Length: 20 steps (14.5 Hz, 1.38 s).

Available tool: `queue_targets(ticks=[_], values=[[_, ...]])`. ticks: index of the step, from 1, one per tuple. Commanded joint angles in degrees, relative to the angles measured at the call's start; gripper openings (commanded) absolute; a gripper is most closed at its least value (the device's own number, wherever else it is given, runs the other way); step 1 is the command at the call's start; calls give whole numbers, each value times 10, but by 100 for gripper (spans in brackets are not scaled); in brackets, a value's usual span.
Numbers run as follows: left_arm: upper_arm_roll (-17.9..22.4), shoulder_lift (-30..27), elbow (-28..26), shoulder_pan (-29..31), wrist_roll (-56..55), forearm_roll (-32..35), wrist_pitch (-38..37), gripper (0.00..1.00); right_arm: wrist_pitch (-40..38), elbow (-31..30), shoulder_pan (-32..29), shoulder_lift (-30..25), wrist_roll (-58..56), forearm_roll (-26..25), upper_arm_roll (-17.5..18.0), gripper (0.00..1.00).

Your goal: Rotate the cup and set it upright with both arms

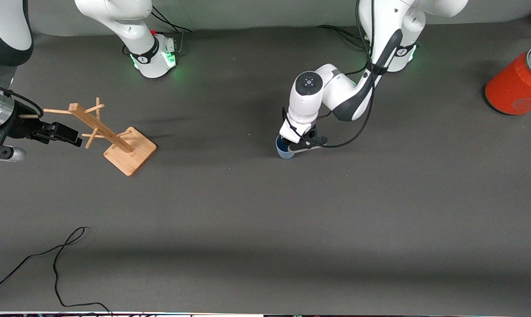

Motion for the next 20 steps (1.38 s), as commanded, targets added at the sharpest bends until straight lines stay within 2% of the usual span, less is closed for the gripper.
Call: queue_targets(ticks=[1,2,5,8,11,14,19,20], values=[[3,-1,8,-5,2,7,-14,84,6,-4,1,-5,-13,2,-1,100],[3,-6,13,-5,6,7,-31,93,6,-3,1,-5,-13,2,-1,100],[1,-50,47,1,48,-4,-157,100,5,-3,1,-5,-14,2,-1,100],[6,-122,119,5,102,-72,-323,100,4,-2,4,-5,-14,2,-1,100],[7,-176,203,82,195,-119,-484,100,5,0,5,-3,-14,2,0,100],[13,-231,208,170,311,-123,-539,100,3,1,9,-5,-17,1,-1,100],[18,-256,214,323,533,-121,-591,100,0,5,10,-5,-36,1,-2,100],[33,-257,220,336,579,-118,-596,100,0,7,10,-5,-35,-4,-1,100]])
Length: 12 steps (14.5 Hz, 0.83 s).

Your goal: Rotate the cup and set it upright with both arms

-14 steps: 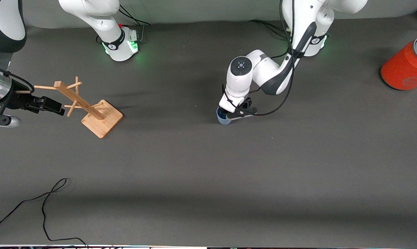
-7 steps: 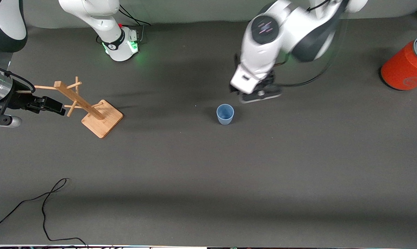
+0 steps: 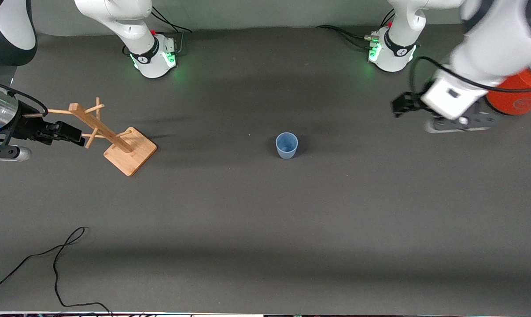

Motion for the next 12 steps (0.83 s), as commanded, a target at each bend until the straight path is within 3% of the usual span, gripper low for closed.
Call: queue_targets(ticks=[1,4,12], values=[[33,-9,8,25,107,-2,-17,100,0,9,5,-4,-14,-6,-4,100],[91,-2,34,2,158,10,-16,100,0,13,5,-2,-12,-6,-3,100],[73,17,46,17,171,39,9,100,-1,16,5,-1,-9,-5,-3,100]])
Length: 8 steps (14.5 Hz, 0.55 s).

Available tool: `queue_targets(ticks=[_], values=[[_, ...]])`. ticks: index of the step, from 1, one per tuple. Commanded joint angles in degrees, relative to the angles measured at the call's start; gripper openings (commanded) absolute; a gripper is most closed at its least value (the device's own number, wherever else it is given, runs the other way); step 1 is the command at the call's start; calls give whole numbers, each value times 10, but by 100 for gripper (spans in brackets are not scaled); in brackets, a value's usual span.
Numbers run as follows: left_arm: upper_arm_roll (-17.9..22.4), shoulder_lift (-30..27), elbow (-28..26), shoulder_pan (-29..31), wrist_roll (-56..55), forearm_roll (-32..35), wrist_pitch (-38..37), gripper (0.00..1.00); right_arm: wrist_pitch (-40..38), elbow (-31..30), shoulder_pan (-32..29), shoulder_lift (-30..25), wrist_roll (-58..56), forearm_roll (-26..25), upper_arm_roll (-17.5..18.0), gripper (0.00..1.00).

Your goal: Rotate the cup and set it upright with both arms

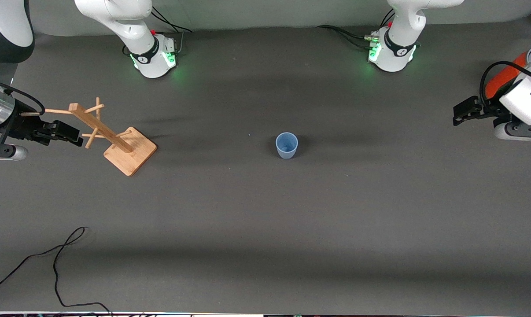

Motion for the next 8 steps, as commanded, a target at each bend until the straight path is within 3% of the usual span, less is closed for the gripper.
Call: queue_targets(ticks=[1,8], values=[[4,4,12,-2,7,9,0,100,-1,8,4,0,-8,-5,-3,100],[5,6,11,-2,7,11,0,100,-2,12,5,2,-8,-6,-3,100]])
